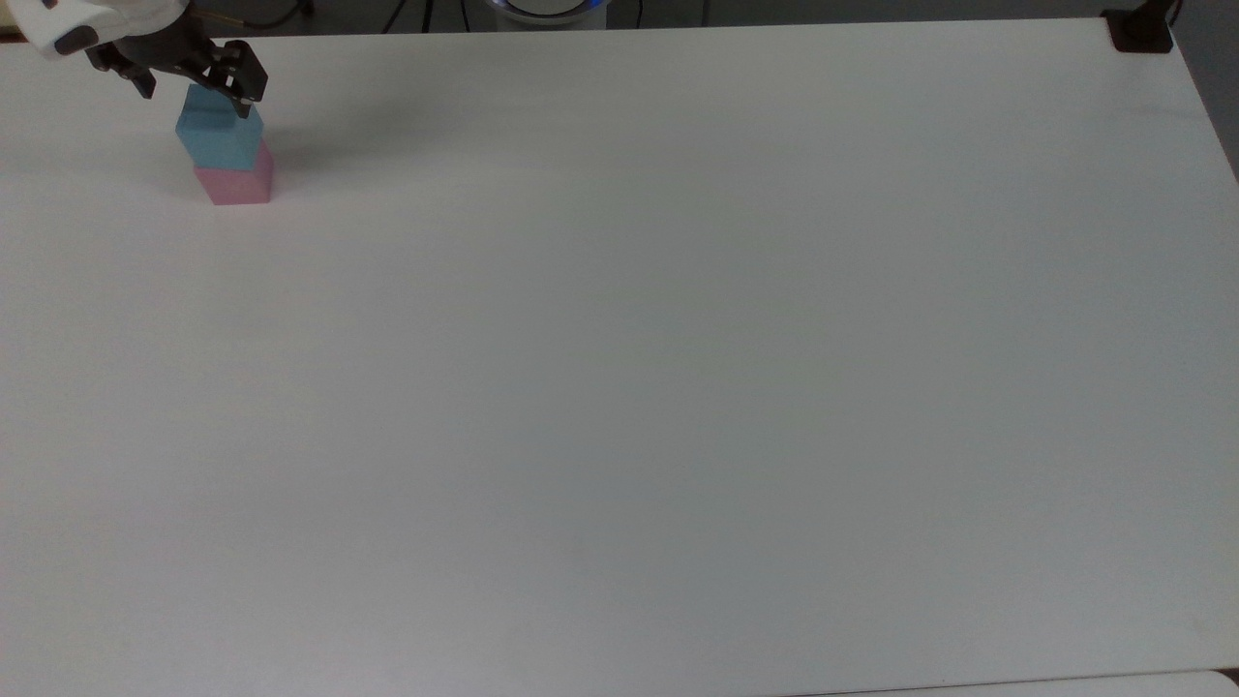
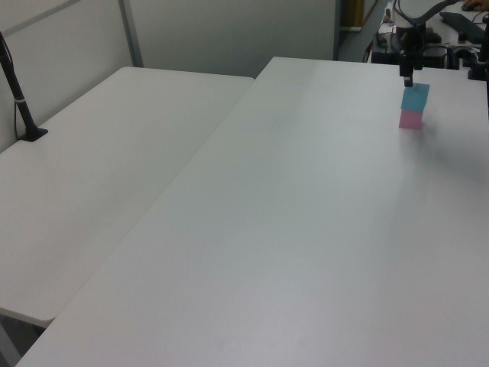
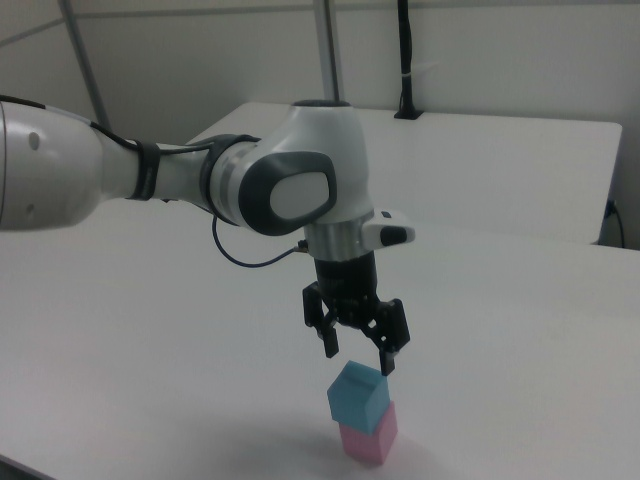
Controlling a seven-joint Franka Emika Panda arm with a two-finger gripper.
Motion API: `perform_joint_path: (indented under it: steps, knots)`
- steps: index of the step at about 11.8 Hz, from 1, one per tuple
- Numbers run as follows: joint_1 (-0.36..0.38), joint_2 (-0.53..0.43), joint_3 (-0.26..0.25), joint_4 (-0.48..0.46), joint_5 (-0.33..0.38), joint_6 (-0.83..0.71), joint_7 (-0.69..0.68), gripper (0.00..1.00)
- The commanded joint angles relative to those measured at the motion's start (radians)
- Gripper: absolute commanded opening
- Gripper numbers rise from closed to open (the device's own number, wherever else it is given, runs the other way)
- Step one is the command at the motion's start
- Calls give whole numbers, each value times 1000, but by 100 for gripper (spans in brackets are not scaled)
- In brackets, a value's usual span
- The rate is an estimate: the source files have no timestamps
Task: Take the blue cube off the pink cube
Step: 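Lower the open gripper down onto the light blue cube, then close the gripper on the blue cube and lift it off the pink cube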
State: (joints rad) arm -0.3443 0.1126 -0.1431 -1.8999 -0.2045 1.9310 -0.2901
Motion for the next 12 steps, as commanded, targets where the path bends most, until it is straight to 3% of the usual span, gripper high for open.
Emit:
perform_joint_path:
  steps: [1,5,6,8,9,12]
  knots:
    - [-2,27,-7,-42,-4,80,35,100]
    - [4,50,-7,-56,-3,98,58,100]
    - [4,50,-7,-56,-3,100,58,95]
    - [7,50,-7,-54,-3,97,49,54]
    - [10,48,-7,-51,-3,92,48,40]
    - [24,21,-1,-33,0,36,52,39]
